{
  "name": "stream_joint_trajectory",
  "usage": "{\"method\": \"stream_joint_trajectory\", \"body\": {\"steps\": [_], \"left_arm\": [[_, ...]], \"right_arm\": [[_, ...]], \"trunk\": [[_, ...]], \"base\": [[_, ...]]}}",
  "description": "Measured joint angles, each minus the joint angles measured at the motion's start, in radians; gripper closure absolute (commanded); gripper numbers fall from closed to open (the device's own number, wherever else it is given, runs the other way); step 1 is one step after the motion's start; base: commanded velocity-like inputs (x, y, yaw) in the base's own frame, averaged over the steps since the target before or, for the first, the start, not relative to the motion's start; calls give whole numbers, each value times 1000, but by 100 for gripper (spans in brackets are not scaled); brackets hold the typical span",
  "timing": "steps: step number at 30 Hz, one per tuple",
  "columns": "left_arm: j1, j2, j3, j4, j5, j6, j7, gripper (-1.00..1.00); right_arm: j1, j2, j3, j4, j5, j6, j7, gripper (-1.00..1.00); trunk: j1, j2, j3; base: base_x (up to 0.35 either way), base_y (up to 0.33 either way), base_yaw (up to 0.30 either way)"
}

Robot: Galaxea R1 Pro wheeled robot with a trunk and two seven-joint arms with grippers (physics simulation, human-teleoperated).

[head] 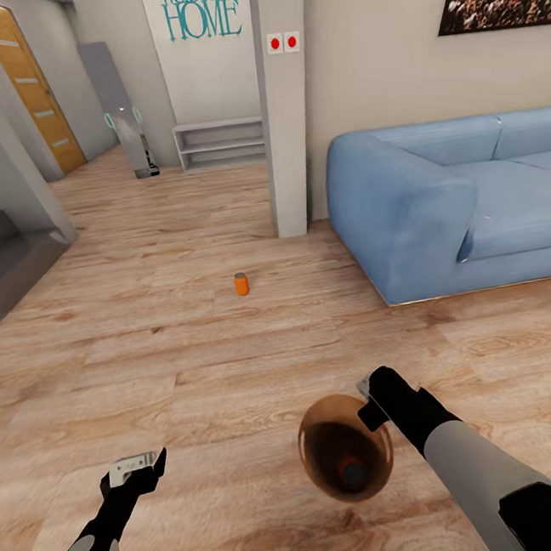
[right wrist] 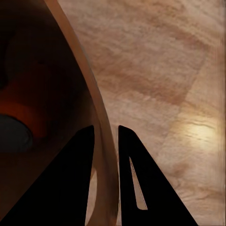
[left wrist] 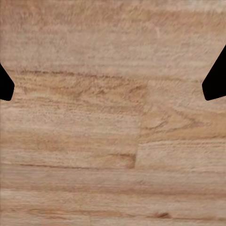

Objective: Put the three can of soda from the living room inside the tash can in the kitchen.

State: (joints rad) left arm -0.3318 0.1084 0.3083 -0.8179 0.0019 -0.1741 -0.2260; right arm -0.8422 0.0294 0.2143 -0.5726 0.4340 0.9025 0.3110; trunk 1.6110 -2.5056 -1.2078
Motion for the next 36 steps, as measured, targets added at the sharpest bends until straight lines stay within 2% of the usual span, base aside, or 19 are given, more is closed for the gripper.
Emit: {"method": "stream_joint_trajectory", "body": {"steps": [4,13,14,15,17,18,20,21,22,23,25,26,27,30,31,32,35,36], "left_arm": [[-1,0,1,0,0,0,1,-100],[-1,2,-12,50,1,3,-2,-100],[-1,2,-12,79,1,3,-2,-100],[-1,1,-12,81,1,3,-2,-100],[-1,1,-13,82,1,3,-2,-100],[-1,1,-13,82,1,3,-2,-100],[-1,1,-13,83,1,3,-3,-100],[-1,1,-13,83,1,2,-3,-100],[-1,1,-14,83,1,2,-3,-100],[-1,1,-14,83,1,2,-3,-100],[-1,1,-14,83,1,2,-3,-100],[-1,1,-14,83,1,2,-3,-100],[-1,1,-14,83,1,2,-3,-100],[-1,1,-14,83,1,2,-4,-100],[-1,0,-14,83,1,2,-7,-100],[-1,0,-14,83,1,2,-9,-100],[-1,1,-14,83,1,2,-14,-100],[-1,1,-14,83,1,2,-15,-100]], "right_arm": [[0,-2,-1,0,20,1,0,100],[-2,4,-48,-50,67,37,-9,100],[-2,2,-114,-92,49,125,-9,100],[-1,2,-118,-105,36,117,-9,100],[0,0,-121,-162,-28,117,-9,100],[0,0,-122,-201,-78,117,-10,100],[-1,0,-124,-286,-221,118,-9,100],[-1,1,-124,-295,-281,128,-2,100],[1,1,-123,-285,-303,132,5,100],[0,1,-123,-286,-286,130,-3,100],[0,-2,-124,-287,-185,118,-13,100],[1,-3,-125,-288,-148,114,-14,100],[1,-3,-125,-288,-145,114,-14,100],[1,-3,-125,-289,-235,123,-8,100],[2,-3,-125,-289,-252,125,-7,100],[2,-3,-125,-289,-250,124,-8,100],[3,-4,-126,-289,-191,117,-12,100],[3,-4,-126,-289,-183,116,-12,100]], "trunk": [[0,0,0],[0,0,0],[0,0,0],[0,0,0],[0,0,0],[0,0,0],[0,0,0],[0,0,0],[0,0,0],[0,0,0],[0,0,0],[0,0,0],[0,0,0],[0,0,0],[0,0,0],[0,0,0],[0,0,2],[0,0,2]], "base": [[32,17,0],[255,157,0],[291,184,0],[295,187,0],[297,189,0],[298,189,0],[299,190,0],[299,190,0],[300,190,0],[300,190,0],[300,191,0],[300,191,0],[300,191,0],[300,191,-43],[300,191,-127],[300,191,-168],[300,191,-211],[300,191,-226]]}}
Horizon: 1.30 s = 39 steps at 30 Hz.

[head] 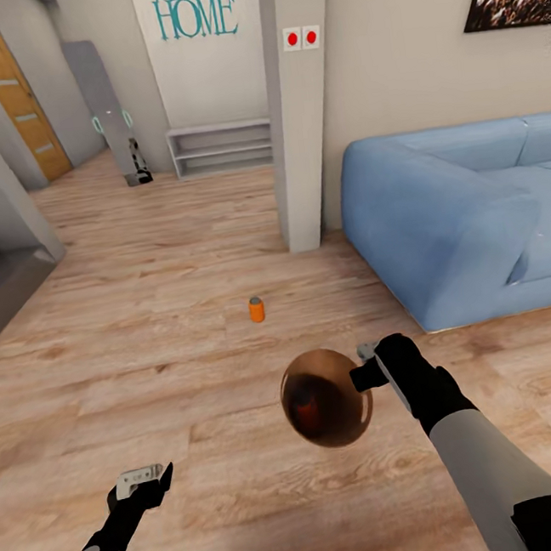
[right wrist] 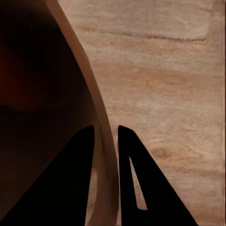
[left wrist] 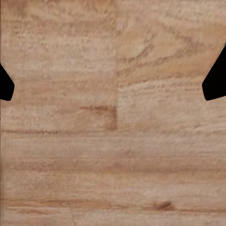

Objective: Put the three can of soda from the living room inside the tash can in the kitchen.

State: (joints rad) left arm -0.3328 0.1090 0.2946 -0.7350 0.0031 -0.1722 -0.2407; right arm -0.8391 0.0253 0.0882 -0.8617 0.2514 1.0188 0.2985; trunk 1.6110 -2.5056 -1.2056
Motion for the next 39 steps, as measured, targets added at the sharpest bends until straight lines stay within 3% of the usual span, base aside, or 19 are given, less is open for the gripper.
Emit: {"method": "stream_joint_trajectory", "body": {"steps": [4,9,13,17,39], "left_arm": [[0,0,0,0,0,0,-1,-100],[0,0,0,0,0,-1,-2,-100],[0,0,1,0,1,-7,-2,-100],[0,0,1,0,1,-8,-2,-100],[0,0,-1,0,0,-6,-3,-100]], "right_arm": [[2,-2,-2,0,-48,5,4,100],[4,-17,-30,1,-17,1,1,100],[6,-35,-50,0,-15,0,2,100],[6,-37,-51,0,-36,3,4,100],[6,-37,-53,1,-24,0,2,100]], "trunk": [[0,0,3],[0,0,6],[0,0,7],[0,0,7],[0,0,12]], "base": [[300,191,-233],[298,184,-186],[169,75,-38],[195,103,-11],[280,164,-45]]}}
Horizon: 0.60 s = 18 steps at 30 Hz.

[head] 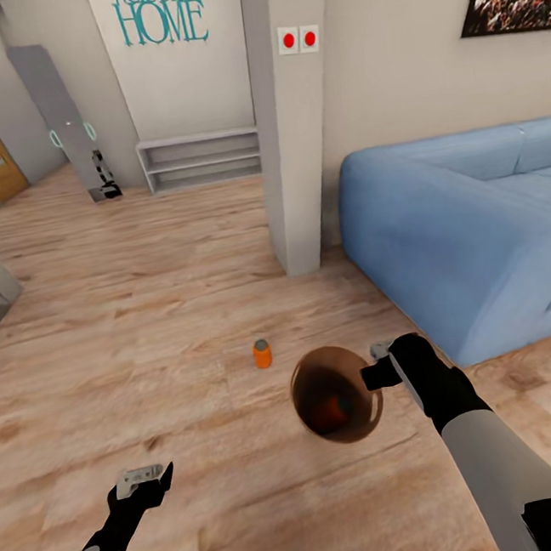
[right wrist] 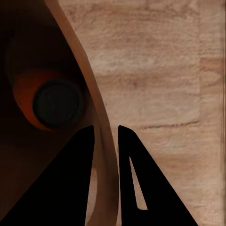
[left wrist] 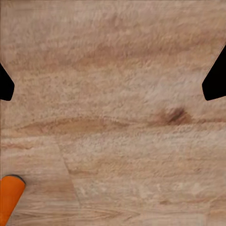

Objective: Put the three can of soda from the living room inside the tash can in the kitchen.

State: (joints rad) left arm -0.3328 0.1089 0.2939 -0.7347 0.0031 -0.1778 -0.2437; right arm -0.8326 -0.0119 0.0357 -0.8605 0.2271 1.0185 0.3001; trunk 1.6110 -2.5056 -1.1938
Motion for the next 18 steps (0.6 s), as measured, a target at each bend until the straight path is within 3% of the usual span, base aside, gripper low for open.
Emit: {"method": "stream_joint_trajectory", "body": {"steps": [5,10,18], "left_arm": [[0,0,-1,0,-1,0,0,-100],[0,0,-2,1,-1,0,1,-100],[0,0,-2,1,-3,0,1,-100]], "right_arm": [[0,2,0,0,-16,2,1,100],[0,0,-2,0,3,0,-1,100],[0,0,0,0,-3,0,0,100]], "trunk": [[0,0,5],[0,0,11],[0,0,20]], "base": [[319,46,-184],[323,5,-190],[324,1,-190]]}}
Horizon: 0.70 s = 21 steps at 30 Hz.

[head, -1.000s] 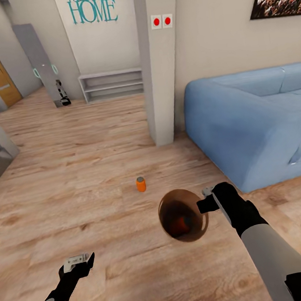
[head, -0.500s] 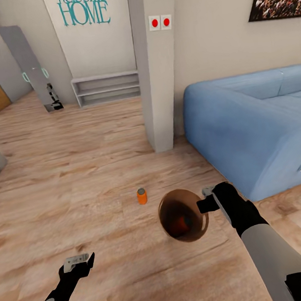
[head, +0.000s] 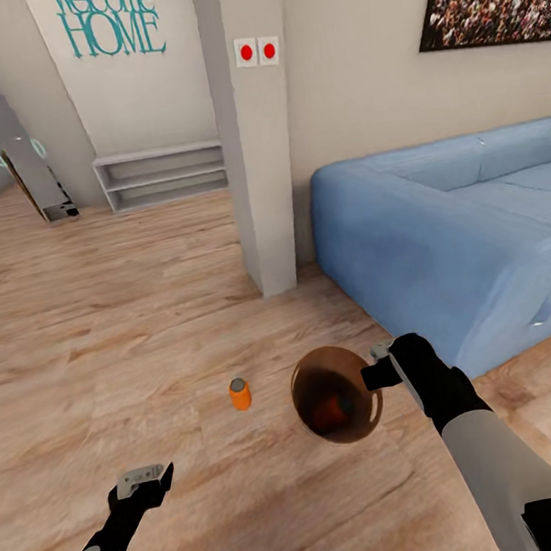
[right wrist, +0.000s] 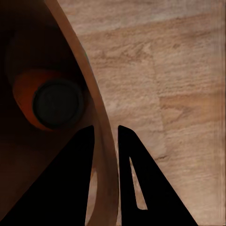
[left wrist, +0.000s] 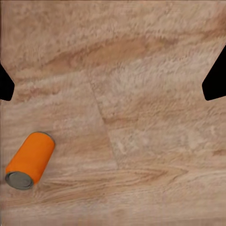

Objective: Put the three can of soda from the living room inside the tash can in the kitchen.

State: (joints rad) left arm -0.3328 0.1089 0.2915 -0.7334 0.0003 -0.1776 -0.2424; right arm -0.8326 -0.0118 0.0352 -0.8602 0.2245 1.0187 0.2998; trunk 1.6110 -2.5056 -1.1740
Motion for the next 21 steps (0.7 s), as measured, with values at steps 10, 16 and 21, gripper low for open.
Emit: {"method": "stream_joint_trajectory", "body": {"steps": [10,16,21], "left_arm": [[-1,2,0,46,1,0,0,-100],[-1,2,0,50,0,-1,0,-100],[-1,2,0,60,1,-3,0,-100]], "right_arm": [[0,2,2,0,6,-1,0,100],[0,3,3,-7,-5,-3,1,100],[50,5,3,-140,-5,-11,6,100]], "trunk": [[0,0,10],[0,0,11],[0,0,11]], "base": [[324,0,-155],[324,0,-22],[324,0,-4]]}}
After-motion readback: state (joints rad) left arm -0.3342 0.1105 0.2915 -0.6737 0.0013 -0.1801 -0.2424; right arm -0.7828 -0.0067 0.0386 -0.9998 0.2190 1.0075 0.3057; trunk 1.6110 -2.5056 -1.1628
